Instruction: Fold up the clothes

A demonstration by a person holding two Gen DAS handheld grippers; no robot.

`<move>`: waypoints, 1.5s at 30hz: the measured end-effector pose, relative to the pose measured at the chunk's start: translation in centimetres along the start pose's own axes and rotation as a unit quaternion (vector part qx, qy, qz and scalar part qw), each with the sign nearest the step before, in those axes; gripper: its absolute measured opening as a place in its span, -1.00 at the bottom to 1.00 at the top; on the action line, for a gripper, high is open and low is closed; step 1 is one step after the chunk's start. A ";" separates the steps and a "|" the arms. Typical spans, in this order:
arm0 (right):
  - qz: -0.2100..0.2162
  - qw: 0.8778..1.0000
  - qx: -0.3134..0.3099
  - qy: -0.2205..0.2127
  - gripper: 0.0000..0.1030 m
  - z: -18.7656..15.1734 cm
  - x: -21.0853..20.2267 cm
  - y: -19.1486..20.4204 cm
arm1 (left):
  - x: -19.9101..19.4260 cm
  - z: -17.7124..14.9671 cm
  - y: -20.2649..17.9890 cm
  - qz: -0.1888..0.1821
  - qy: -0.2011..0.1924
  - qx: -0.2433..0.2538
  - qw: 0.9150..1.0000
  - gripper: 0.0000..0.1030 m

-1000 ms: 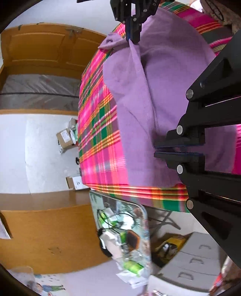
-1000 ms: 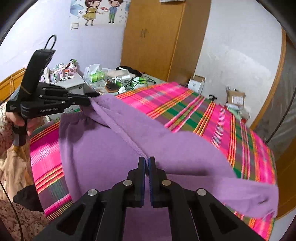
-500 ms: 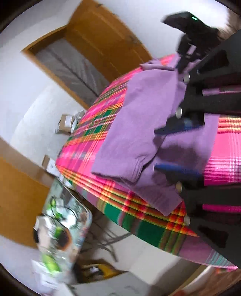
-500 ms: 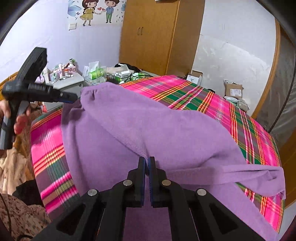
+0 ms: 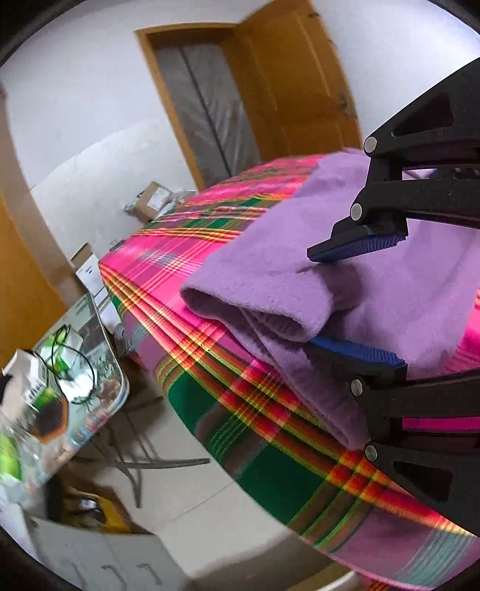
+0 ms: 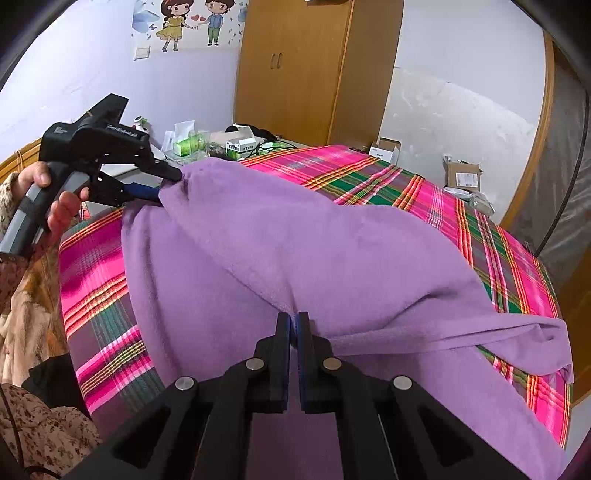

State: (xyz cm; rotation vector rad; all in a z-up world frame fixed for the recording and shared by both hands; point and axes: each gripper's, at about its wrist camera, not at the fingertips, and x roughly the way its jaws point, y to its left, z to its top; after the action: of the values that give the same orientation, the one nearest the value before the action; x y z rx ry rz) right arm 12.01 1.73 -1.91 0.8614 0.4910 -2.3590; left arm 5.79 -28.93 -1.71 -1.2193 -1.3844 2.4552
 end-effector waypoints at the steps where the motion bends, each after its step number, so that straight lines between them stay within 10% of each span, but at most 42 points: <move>1: -0.002 1.000 0.000 -0.002 -0.94 0.0 -0.1 0.0 | -0.2 0.1 -0.1 -0.001 -0.005 -0.002 1.000 -0.23; 6: -0.012 1.000 0.003 -0.023 -0.95 0.6 -1.4 0.1 | -2.0 0.4 -1.7 -0.004 -0.036 0.026 0.999 -0.61; 17: -0.023 0.995 -0.014 -0.099 -0.95 3.0 -7.7 1.1 | -6.5 0.4 -4.4 -0.042 -0.083 0.067 0.993 -0.63; 34: 0.030 0.999 -0.010 0.011 -0.95 -2.3 -2.7 3.4 | -4.6 -2.3 2.1 0.030 -0.043 0.036 0.998 -0.63; 45: 0.059 0.998 0.015 -0.006 -0.96 -2.1 -4.0 3.7 | -5.2 -2.3 2.2 0.038 -0.061 0.026 0.997 -0.63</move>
State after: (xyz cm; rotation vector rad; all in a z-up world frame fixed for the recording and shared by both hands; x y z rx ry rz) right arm 17.77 1.53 -1.26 0.8650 0.3890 -2.2671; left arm 11.51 -30.78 -0.87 -1.1503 -1.3163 2.6408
